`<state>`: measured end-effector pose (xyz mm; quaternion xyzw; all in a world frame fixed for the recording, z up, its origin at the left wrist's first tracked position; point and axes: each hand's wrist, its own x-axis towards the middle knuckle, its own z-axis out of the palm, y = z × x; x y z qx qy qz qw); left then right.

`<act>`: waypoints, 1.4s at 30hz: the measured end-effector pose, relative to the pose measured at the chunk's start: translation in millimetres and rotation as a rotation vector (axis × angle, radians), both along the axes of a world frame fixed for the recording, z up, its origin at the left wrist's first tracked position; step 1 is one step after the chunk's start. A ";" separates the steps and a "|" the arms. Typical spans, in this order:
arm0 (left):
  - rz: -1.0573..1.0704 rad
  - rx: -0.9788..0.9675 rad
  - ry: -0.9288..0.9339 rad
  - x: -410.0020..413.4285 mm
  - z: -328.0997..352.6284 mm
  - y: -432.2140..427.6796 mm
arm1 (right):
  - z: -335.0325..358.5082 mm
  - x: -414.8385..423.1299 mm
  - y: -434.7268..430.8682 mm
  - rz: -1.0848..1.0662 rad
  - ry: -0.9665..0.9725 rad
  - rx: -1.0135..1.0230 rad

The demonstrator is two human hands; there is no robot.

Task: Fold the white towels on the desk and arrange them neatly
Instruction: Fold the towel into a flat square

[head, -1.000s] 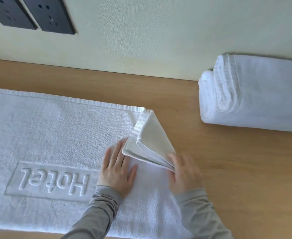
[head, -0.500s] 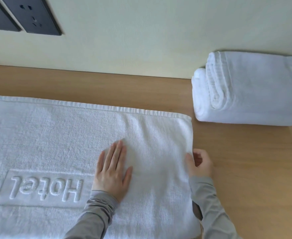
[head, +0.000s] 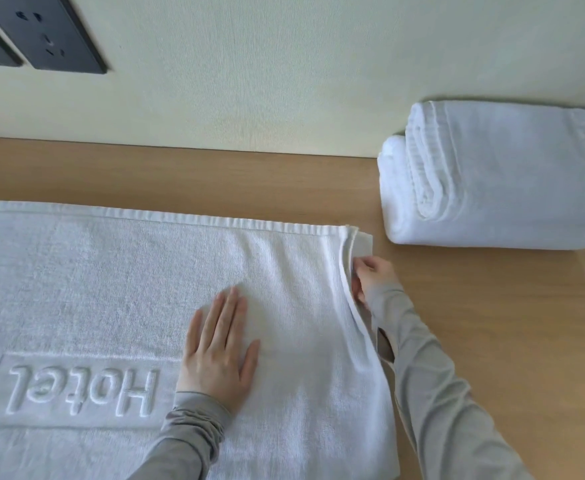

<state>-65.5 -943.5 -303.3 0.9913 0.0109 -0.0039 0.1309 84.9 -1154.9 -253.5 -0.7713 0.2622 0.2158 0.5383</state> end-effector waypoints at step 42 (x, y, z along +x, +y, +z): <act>0.000 0.026 0.064 -0.7 3.2 -2.1 | -7.0 -13.3 16.4 0.360 -0.930 -0.684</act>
